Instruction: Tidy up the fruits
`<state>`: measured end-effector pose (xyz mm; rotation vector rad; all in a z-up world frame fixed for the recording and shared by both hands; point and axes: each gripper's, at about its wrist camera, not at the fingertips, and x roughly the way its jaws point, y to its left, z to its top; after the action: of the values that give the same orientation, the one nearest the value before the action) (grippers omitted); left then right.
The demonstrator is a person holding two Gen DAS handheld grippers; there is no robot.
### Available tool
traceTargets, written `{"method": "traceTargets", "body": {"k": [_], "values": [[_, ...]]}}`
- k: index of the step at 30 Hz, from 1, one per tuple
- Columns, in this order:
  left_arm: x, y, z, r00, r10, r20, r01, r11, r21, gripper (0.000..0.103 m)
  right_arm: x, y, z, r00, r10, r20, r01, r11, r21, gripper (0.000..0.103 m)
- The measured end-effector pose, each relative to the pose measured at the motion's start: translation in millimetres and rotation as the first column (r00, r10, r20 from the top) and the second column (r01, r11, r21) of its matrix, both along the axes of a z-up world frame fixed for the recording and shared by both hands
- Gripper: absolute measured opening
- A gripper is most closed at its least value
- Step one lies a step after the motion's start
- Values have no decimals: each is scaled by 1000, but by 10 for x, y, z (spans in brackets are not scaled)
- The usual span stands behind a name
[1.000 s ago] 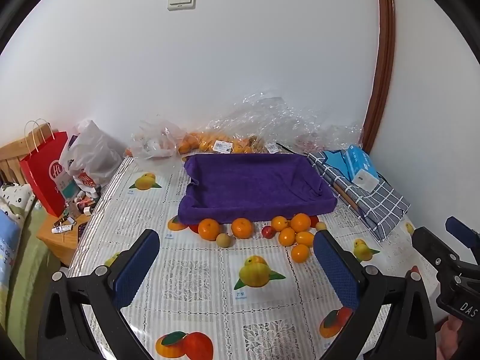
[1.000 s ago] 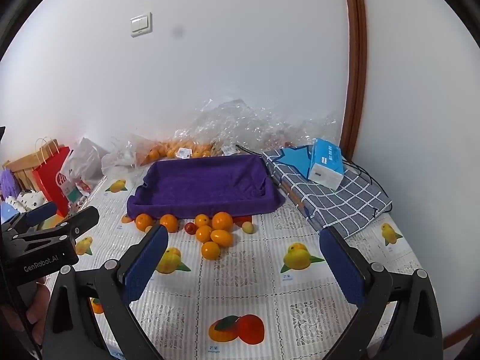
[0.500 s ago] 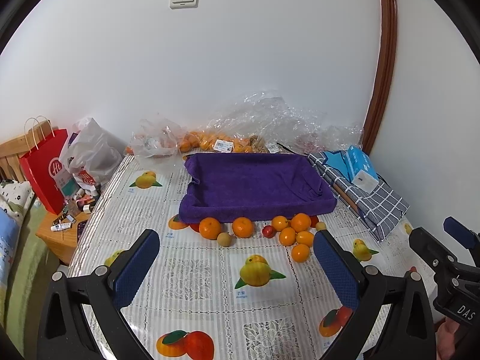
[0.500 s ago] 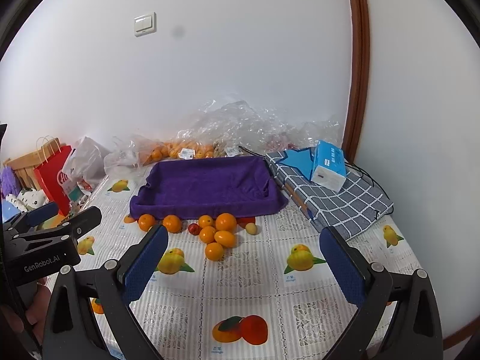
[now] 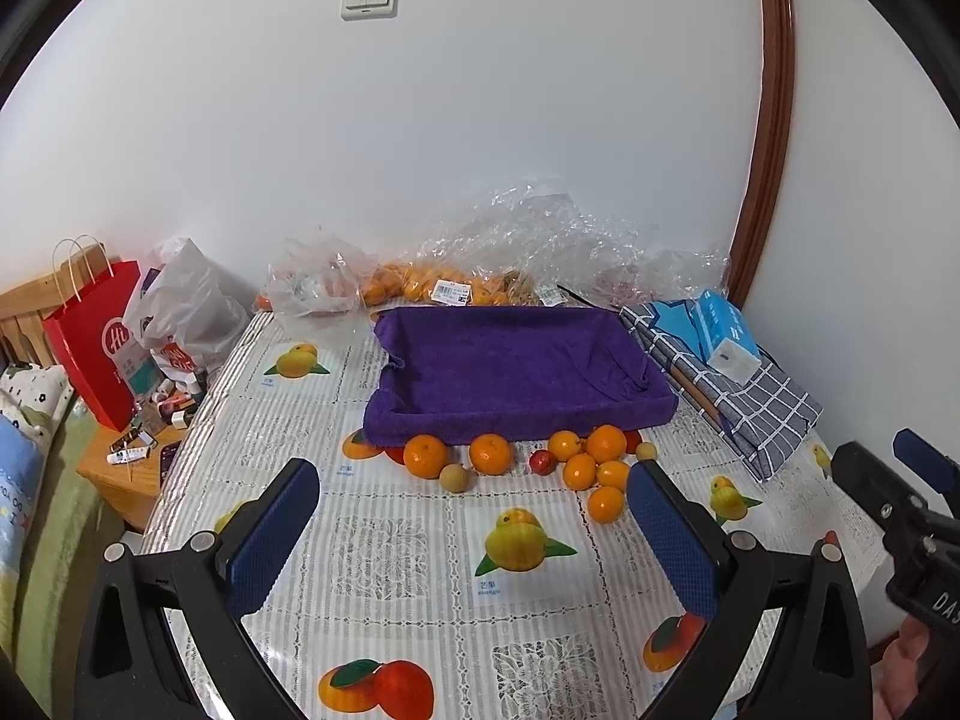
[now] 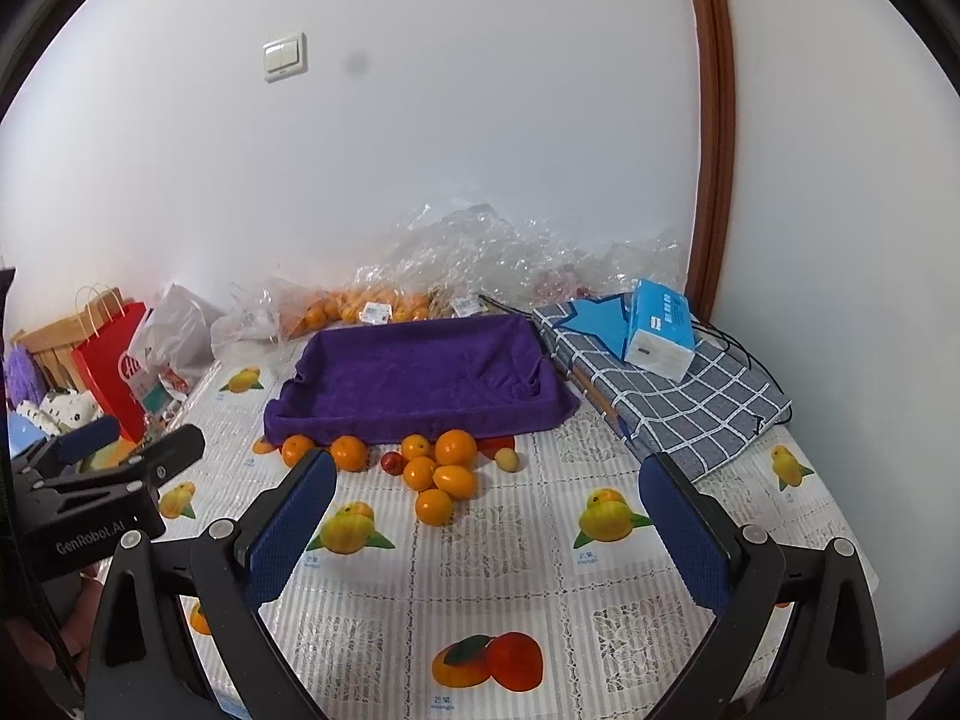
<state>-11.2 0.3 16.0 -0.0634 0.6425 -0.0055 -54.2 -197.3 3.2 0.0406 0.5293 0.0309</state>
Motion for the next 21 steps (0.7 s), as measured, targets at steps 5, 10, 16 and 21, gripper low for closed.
{"method": "traceTargets", "body": {"k": [5, 10, 16, 21], "values": [[-58, 9, 42, 1000, -1, 21, 1, 1000, -5, 103, -64, -8, 16, 1000, 13, 16, -13, 1000, 22, 100], [-83, -12, 44, 1000, -2, 23, 2, 1000, -12, 103, -74, 6, -3, 1000, 12, 14, -12, 1000, 6, 100], [-80, -48, 7, 1000, 1, 17, -1, 1000, 2, 103, -66, -14, -40, 1000, 3, 6, -3, 1000, 9, 100], [-77, -45, -10, 1000, 1, 12, -1, 1000, -5, 103, -71, -24, -46, 1000, 1, 7, -1, 1000, 7, 100]]}}
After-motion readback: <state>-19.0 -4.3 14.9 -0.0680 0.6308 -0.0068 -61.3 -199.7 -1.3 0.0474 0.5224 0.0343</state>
